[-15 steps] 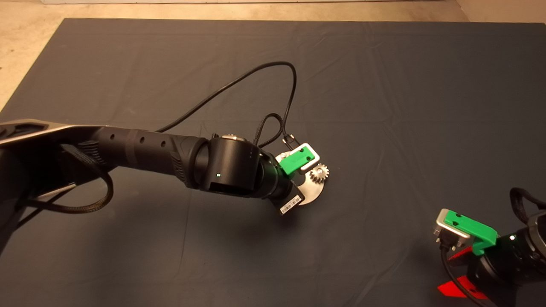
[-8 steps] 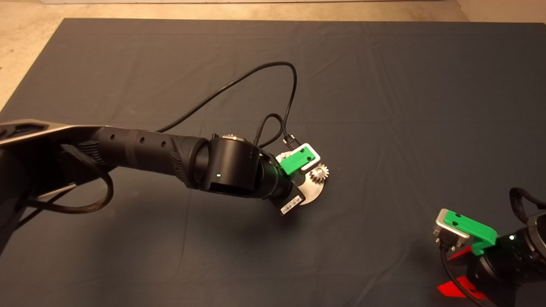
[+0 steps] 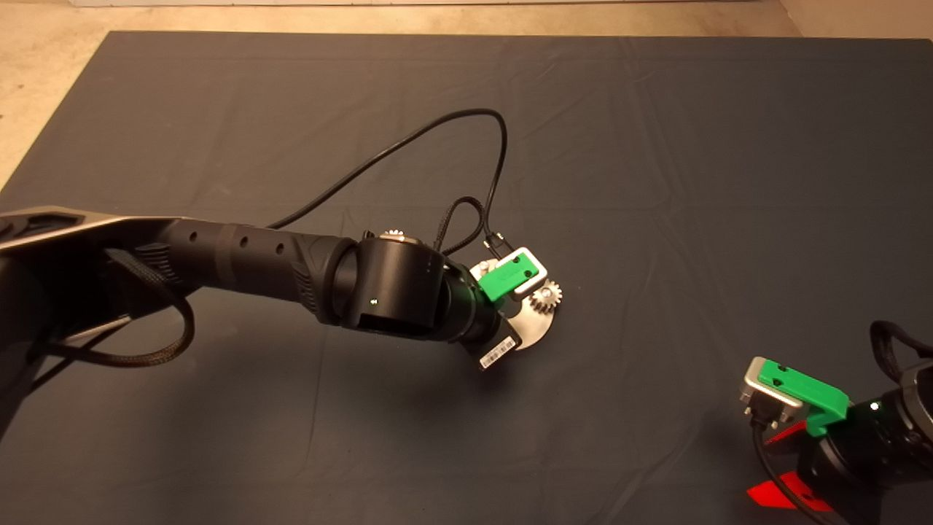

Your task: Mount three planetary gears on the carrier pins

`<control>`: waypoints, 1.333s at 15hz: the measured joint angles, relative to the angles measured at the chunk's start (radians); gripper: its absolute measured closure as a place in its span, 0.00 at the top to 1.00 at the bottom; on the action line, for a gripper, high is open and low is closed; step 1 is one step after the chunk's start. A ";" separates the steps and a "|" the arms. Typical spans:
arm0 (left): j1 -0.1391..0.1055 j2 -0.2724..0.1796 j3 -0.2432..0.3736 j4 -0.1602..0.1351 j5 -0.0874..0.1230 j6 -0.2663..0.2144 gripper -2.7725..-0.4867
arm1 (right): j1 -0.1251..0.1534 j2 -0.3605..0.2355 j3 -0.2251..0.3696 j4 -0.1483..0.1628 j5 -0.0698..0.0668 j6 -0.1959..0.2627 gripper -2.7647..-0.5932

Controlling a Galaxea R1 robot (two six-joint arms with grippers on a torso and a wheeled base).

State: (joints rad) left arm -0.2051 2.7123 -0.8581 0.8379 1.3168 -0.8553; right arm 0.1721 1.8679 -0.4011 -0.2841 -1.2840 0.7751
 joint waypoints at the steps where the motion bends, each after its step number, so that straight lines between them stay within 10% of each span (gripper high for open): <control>1: 0.000 0.000 0.000 0.000 0.000 0.000 0.07 | 0.000 0.000 0.000 0.000 0.000 0.000 0.47; 20: 0.006 0.002 -0.010 0.000 -0.004 0.007 0.07 | 0.000 0.005 0.000 0.000 0.001 0.000 0.47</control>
State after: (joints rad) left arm -0.1996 2.7148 -0.8683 0.8379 1.3128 -0.8481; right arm 0.1719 1.8728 -0.4011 -0.2838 -1.2832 0.7753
